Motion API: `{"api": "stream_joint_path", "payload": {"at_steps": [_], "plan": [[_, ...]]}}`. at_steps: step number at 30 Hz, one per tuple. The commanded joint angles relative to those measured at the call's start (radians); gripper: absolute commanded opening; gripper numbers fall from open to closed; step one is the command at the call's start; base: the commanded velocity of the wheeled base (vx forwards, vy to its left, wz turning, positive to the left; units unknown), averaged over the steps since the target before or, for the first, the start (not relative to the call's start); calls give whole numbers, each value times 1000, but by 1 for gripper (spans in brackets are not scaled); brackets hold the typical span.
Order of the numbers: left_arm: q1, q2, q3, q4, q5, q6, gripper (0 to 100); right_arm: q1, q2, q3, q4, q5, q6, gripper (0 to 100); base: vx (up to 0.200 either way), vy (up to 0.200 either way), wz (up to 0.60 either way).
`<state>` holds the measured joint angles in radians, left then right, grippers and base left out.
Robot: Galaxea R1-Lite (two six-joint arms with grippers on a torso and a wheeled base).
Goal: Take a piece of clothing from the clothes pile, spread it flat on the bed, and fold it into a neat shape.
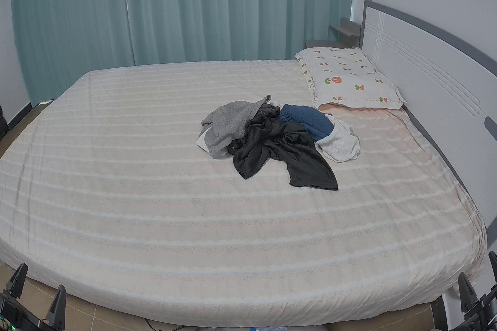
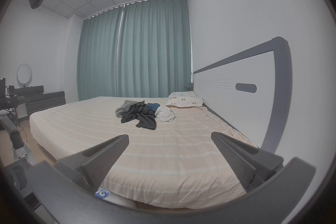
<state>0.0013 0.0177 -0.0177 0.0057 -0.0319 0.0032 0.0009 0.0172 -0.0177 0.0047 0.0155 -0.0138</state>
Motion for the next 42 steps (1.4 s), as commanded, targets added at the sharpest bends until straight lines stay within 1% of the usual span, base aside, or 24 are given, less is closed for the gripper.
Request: {"api": "stream_joint_path", "payload": {"at_steps": [1,2,3,4,5,6,7,8,10,11,13,15,16,20,21,23,25,26,28,31,34,37,38,42], "plan": [[0,-18,15,0,0,1,100,13,56,-74,-28,12,18,100,0,0,0],[0,-18,15,0,0,0,100,14,135,-189,-32,17,55,100,0,0,0],[0,-18,15,0,0,0,100,16,167,-232,-29,17,75,100,0,0,0],[0,-18,15,0,0,0,100,18,262,-285,-22,26,126,100,0,0,0],[0,-18,15,0,1,1,100,21,313,-289,-29,29,121,100,0,0,0],[0,-18,15,0,0,0,100,22,356,-283,-28,37,94,100,0,0,0],[0,-18,15,0,0,0,100,24,368,-280,-26,40,87,100,0,0,0],[0,-18,15,0,1,0,100,30,435,-277,-29,58,64,100,0,0,0],[0,-18,15,0,0,0,100,42,552,-285,-34,80,63,100,0,0,0],[0,-18,15,0,0,0,100,47,576,-288,-37,83,63,100,0,0,0],[0,-18,15,0,0,0,100,70,739,-306,-65,101,64,100,0,0,0],[0,-18,15,0,1,1,100,82,876,-329,-109,98,68,100,0,0,0],[0,-18,15,0,0,0,100,85,1000,-347,-161,98,72,100,0,0,0],[0,-18,15,0,0,0,100,87,1313,-406,-348,95,95,100,0,0,0],[0,-18,15,0,0,0,100,87,1337,-410,-362,93,98,100,0,0,0],[0,-18,15,0,1,0,100,87,1570,-493,-492,73,140,100,0,0,0],[0,-18,15,0,0,0,100,88,1690,-548,-560,44,175,100,0,0,0],[0,-18,15,0,1,0,100,88,1699,-555,-565,41,178,100,0,0,0],[0,-18,15,0,0,0,100,102,1866,-656,-635,-11,232,100,0,0,0],[0,-18,15,0,0,0,100,120,2017,-789,-646,-46,288,100,0,0,0],[0,-18,15,0,0,0,100,133,2153,-924,-644,-69,316,100,0,0,0],[0,-18,15,0,1,0,100,140,2255,-1029,-643,-100,321,100,0,0,0],[0,-18,15,0,0,0,100,143,2317,-1090,-640,-112,321,100,0,0,0],[0,-18,15,0,0,0,100,145,2402,-1190,-621,-115,322,100,0,0,0]]}}
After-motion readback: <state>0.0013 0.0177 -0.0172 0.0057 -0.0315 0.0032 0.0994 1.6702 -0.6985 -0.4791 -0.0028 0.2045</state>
